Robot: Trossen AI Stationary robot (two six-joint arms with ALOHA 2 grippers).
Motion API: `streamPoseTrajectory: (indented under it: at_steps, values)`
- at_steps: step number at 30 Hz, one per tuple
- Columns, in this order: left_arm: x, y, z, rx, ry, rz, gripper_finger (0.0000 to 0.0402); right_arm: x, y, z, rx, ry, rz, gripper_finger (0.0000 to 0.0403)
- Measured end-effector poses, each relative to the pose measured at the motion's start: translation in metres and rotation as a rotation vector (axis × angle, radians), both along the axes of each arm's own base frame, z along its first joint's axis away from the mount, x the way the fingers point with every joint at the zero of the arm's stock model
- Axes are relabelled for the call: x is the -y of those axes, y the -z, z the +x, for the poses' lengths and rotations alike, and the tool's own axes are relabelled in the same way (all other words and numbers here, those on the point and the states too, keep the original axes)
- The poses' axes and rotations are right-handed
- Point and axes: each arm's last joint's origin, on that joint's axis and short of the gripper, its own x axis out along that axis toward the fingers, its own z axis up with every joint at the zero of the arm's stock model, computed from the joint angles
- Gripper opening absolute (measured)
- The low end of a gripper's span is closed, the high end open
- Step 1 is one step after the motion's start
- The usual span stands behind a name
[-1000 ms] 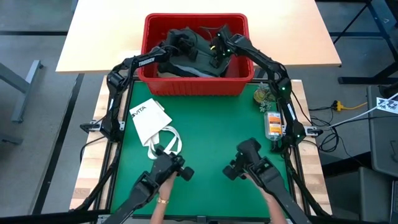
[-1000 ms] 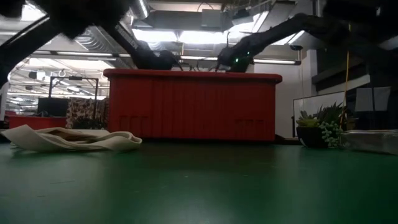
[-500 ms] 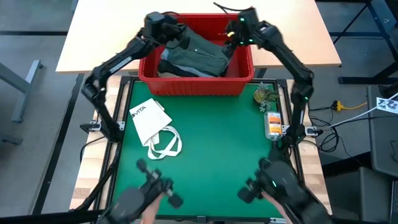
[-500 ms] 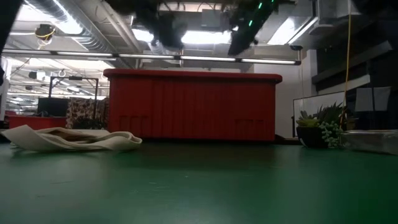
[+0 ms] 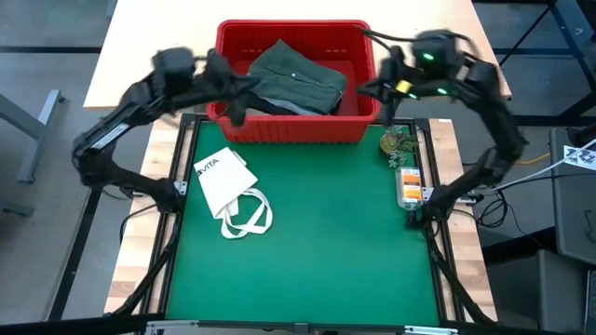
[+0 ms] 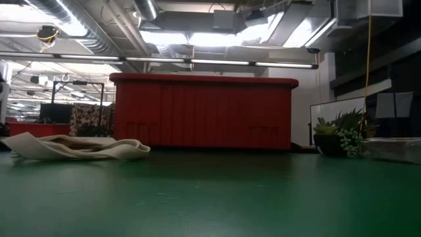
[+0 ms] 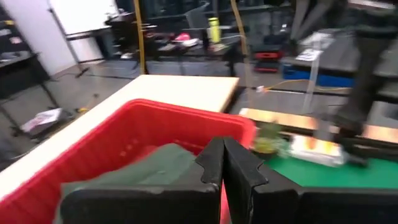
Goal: Fold Laundry from Bin
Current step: Return to Home Position
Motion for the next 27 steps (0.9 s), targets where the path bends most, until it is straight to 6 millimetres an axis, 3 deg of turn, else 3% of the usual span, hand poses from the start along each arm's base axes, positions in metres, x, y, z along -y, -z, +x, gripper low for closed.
streamPoseTrajectory:
  at_steps: [6, 11, 14, 18, 27]
  values:
    - [0.057, -0.004, -0.022, -0.027, 0.155, -0.08, 0.0001, -0.058, -0.013, -0.033, 0.07, -0.152, 0.067, 0.003]
    - [0.093, 0.004, -0.027, -0.052, 0.356, -0.111, 0.0001, -0.087, 0.007, -0.049, 0.111, -0.243, 0.086, 0.0019]
    - [0.109, 0.017, -0.023, -0.037, 0.436, -0.105, 0.0001, -0.098, 0.038, -0.055, 0.167, -0.275, 0.09, 0.0005]
    - [0.12, 0.044, -0.019, -0.014, 0.42, -0.079, 0.0001, -0.105, 0.091, -0.062, 0.262, -0.284, 0.098, 0.001]
    - [0.12, 0.134, -0.024, 0.062, 0.368, -0.124, 0.0002, -0.116, 0.215, -0.089, 0.377, -0.234, 0.196, 0.0016]
